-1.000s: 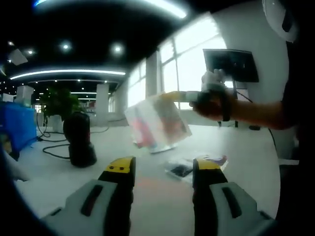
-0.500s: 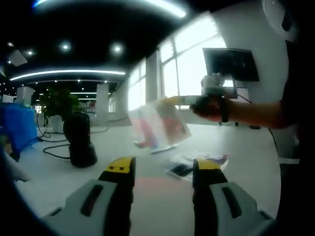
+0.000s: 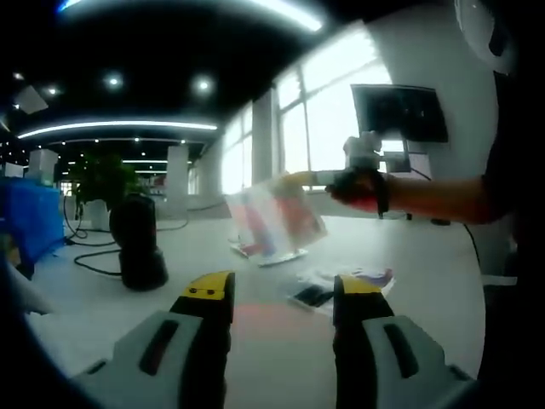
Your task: Clip sheet goods on table flip sheet goods clip sheet goods scan sheet goods put sheet goods back to table
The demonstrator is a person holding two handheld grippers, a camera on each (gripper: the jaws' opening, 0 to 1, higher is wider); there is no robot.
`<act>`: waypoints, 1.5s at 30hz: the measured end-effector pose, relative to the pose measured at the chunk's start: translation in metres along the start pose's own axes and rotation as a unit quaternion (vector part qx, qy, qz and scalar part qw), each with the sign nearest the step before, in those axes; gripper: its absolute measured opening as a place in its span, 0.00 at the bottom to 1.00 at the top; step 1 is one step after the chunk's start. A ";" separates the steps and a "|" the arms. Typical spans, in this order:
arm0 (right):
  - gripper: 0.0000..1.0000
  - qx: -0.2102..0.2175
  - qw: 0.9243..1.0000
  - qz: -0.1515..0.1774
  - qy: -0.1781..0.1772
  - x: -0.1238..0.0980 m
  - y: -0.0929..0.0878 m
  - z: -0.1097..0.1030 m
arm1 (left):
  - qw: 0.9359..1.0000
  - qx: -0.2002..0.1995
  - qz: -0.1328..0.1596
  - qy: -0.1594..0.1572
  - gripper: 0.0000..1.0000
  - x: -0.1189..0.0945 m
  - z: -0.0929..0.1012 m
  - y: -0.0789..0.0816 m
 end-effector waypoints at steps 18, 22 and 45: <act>0.00 0.037 0.999 -0.029 0.001 0.012 -0.008 0.022 | 1.000 -0.001 0.000 -0.004 0.39 0.001 0.002 0.000; 0.00 0.044 0.998 -0.034 0.000 0.014 -0.009 0.026 | 1.000 -0.001 -0.001 -0.005 0.39 0.001 0.002 0.000; 0.00 0.046 0.996 -0.068 -0.020 0.033 -0.029 0.050 | 1.000 0.000 -0.001 -0.005 0.39 0.001 -0.001 -0.002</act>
Point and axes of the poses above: the point that each gripper's makers call its tool centre point, and the gripper's own axes: x roughly forward along the fingers, z roughly to its right, y roughly out of its top, the point moved 7 cm from there along -x, roughly backward along the fingers, and after that the axes turned 6 degrees about x, right-handed, at the moved point
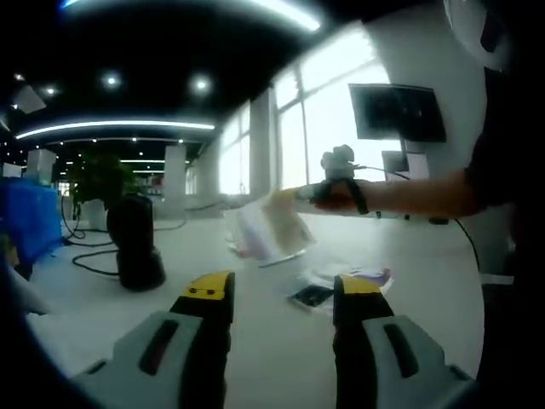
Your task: Clip sheet goods on table flip sheet goods clip sheet goods scan sheet goods put sheet goods back to table
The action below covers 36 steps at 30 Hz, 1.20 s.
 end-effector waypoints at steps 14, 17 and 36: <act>0.00 -0.009 1.000 -0.028 -0.008 0.018 -0.011 0.009 | 1.000 -0.002 0.002 0.002 0.39 0.000 -0.001 0.000; 0.00 -0.009 0.999 -0.029 -0.011 0.020 -0.013 0.016 | 1.000 -0.002 0.001 0.002 0.39 0.000 0.000 0.000; 0.00 -0.025 0.997 -0.078 -0.008 0.034 -0.031 0.035 | 1.000 -0.005 0.003 0.003 0.39 0.000 0.000 0.001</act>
Point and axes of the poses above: the point that each gripper's makers call its tool centre point, and the gripper's own axes: x roughly forward along the fingers, z roughly to its right, y roughly out of its top, the point moved 7 cm from there along -x, roughly backward along the fingers, and after that the axes turned 6 degrees about x, right-handed, at the moved point
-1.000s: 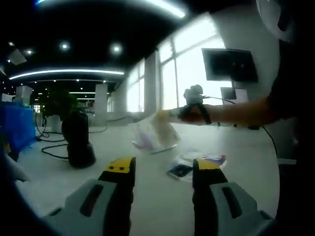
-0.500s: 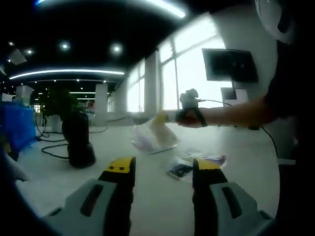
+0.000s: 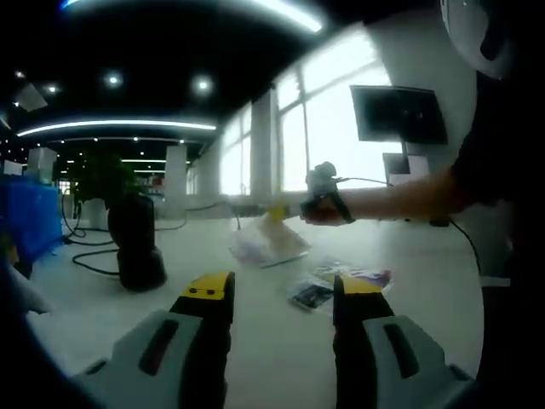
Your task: Clip sheet goods on table flip sheet goods clip sheet goods scan sheet goods put sheet goods back to table
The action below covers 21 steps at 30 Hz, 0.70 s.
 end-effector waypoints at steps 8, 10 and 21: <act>0.00 -0.012 1.000 -0.013 -0.005 0.005 -0.008 0.007 | 1.000 -0.002 0.000 0.000 0.39 0.000 0.000 0.001; 0.00 -0.016 1.000 -0.015 -0.006 0.006 -0.008 0.008 | 1.000 -0.002 0.001 0.000 0.39 0.000 0.001 0.001; 0.00 -0.026 0.999 -0.033 -0.005 0.017 -0.014 0.014 | 1.000 -0.004 0.002 0.001 0.39 0.000 0.001 0.002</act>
Point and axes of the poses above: the point that each gripper's makers call its tool centre point, and the gripper's own axes: x roughly forward along the fingers, z roughly to its right, y roughly out of its top, the point moved 7 cm from there along -x, roughly backward along the fingers, and after that the axes turned 6 degrees about x, right-handed, at the moved point
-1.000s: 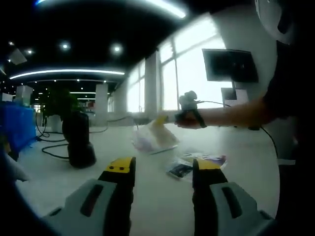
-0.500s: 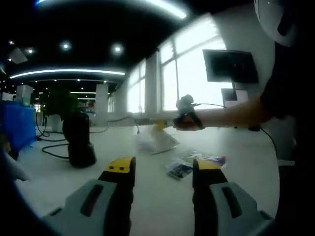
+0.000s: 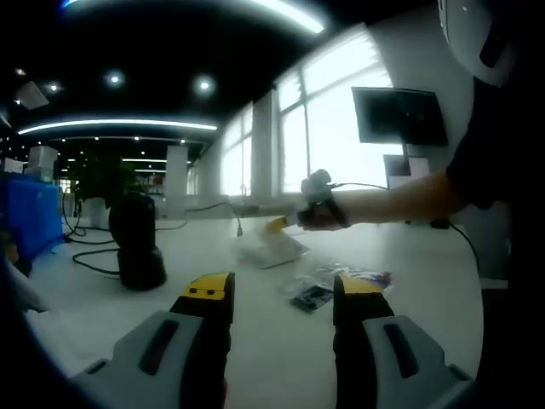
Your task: Clip sheet goods on table flip sheet goods clip sheet goods scan sheet goods put sheet goods back to table
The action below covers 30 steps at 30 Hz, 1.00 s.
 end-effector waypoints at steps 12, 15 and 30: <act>0.00 0.002 1.000 -0.017 -0.006 0.008 -0.008 0.008 | 1.000 -0.004 0.002 -0.001 0.39 0.000 0.000 0.000; 0.00 0.002 1.000 -0.019 -0.008 0.011 -0.010 0.011 | 1.000 -0.004 0.001 0.000 0.39 0.001 0.000 0.000; 0.05 0.039 0.998 0.008 -0.051 0.007 -0.002 0.020 | 1.000 -0.003 0.000 -0.002 0.39 0.001 0.000 0.000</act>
Point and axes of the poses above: the point that each gripper's makers call its tool centre point, and the gripper's own axes: x roughly forward along the fingers, z roughly to its right, y roughly out of its top, the point moved 7 cm from there along -x, roughly backward along the fingers, and after that the axes turned 6 degrees about x, right-handed, at the moved point
